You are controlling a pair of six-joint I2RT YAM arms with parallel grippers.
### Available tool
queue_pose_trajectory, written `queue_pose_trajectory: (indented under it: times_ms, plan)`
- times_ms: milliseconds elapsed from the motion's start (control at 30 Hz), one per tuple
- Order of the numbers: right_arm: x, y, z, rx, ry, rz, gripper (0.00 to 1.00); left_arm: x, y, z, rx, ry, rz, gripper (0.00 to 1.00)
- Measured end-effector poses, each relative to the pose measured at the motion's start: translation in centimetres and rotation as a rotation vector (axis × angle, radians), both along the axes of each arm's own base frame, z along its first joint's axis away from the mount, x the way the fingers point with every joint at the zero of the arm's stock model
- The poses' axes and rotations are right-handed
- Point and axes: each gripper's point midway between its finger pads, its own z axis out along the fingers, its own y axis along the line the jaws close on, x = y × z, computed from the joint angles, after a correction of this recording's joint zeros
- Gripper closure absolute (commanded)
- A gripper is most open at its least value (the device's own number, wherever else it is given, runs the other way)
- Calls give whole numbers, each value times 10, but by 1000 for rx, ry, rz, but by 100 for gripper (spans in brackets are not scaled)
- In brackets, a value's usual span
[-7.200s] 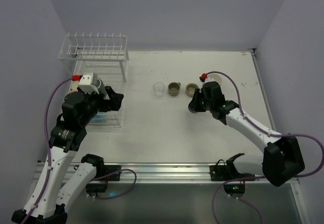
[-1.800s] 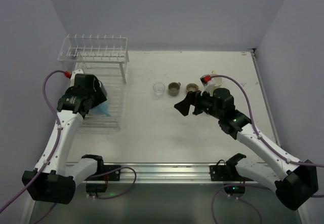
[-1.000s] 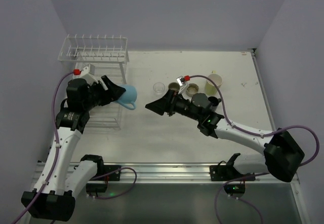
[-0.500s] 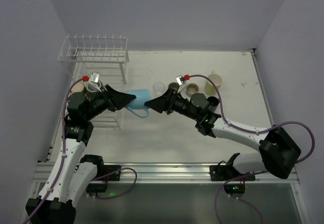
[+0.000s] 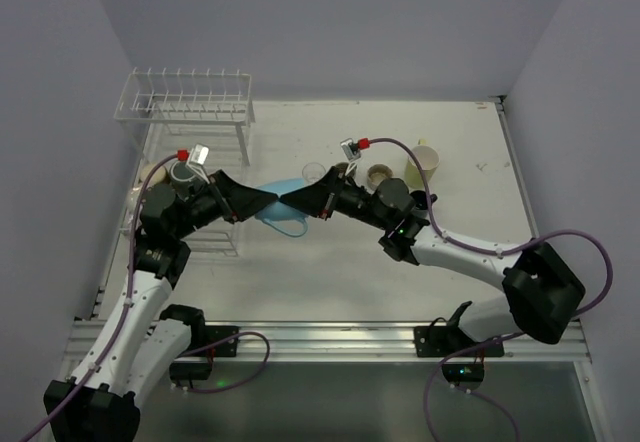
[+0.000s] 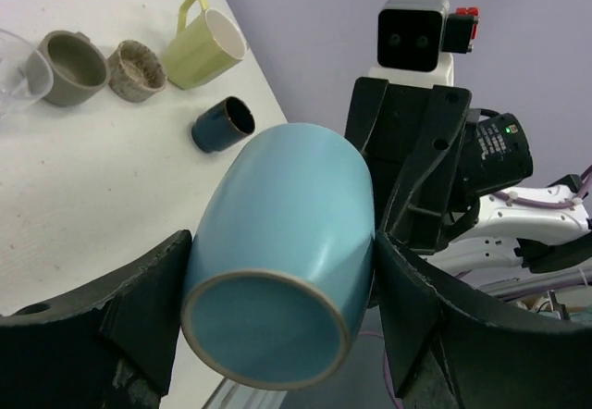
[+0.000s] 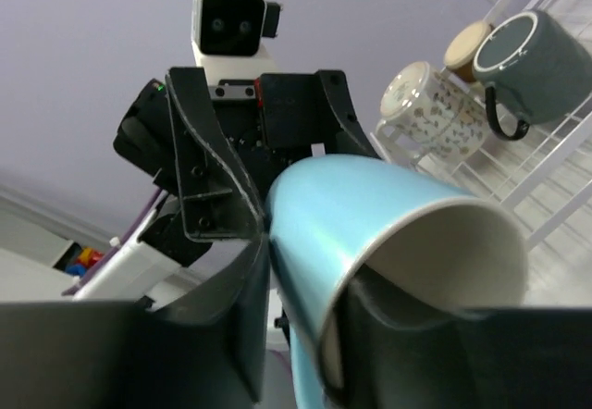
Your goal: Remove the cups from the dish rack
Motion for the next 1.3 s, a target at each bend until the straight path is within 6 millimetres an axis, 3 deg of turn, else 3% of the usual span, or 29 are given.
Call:
queue_pose_trajectory:
  times_ms: [33, 67, 100, 167, 200, 300, 467, 633, 833, 933, 1033, 1200, 1300]
  plan:
    - [0, 0, 2, 10, 7, 2, 89, 1, 0, -1, -9, 14, 2, 70]
    - [0, -1, 4, 25, 16, 7, 94, 1, -1, 2, -19, 10, 1, 63]
    - [-4, -2, 9, 50, 19, 25, 98, 0, -2, 5, -29, 9, -6, 46]
    - [-14, -6, 18, 95, 16, 47, 100, -5, -5, 13, -49, -14, -34, 27]
    - [-18, -9, 22, 109, 8, 49, 100, -7, -7, 16, -55, -24, -46, 13]
    - [-27, -16, 17, 90, -13, 34, 100, -9, -9, 17, -44, -51, -48, 0]
    - [-19, -30, -28, -66, 21, -58, 100, 4, -2, 11, 3, -65, 29, 0]
    - [-10, -50, -56, -227, 27, -137, 100, 17, 9, 11, 103, -102, 113, 0]
    - [39, -93, -83, -582, 33, -304, 100, 36, 49, 13, 335, -171, 331, 0]
    - [69, -124, -103, -760, 55, -401, 100, 39, 72, -1, 456, -173, 426, 0]
    - [87, -146, -137, -955, 93, -448, 100, 39, 87, -16, 531, -169, 486, 0]
    - [96, -166, -195, -1232, 159, -428, 100, 37, 101, -48, 621, -129, 514, 0]
    - [96, -176, -216, -1341, 178, -410, 100, 38, 103, -56, 649, -116, 515, 0]
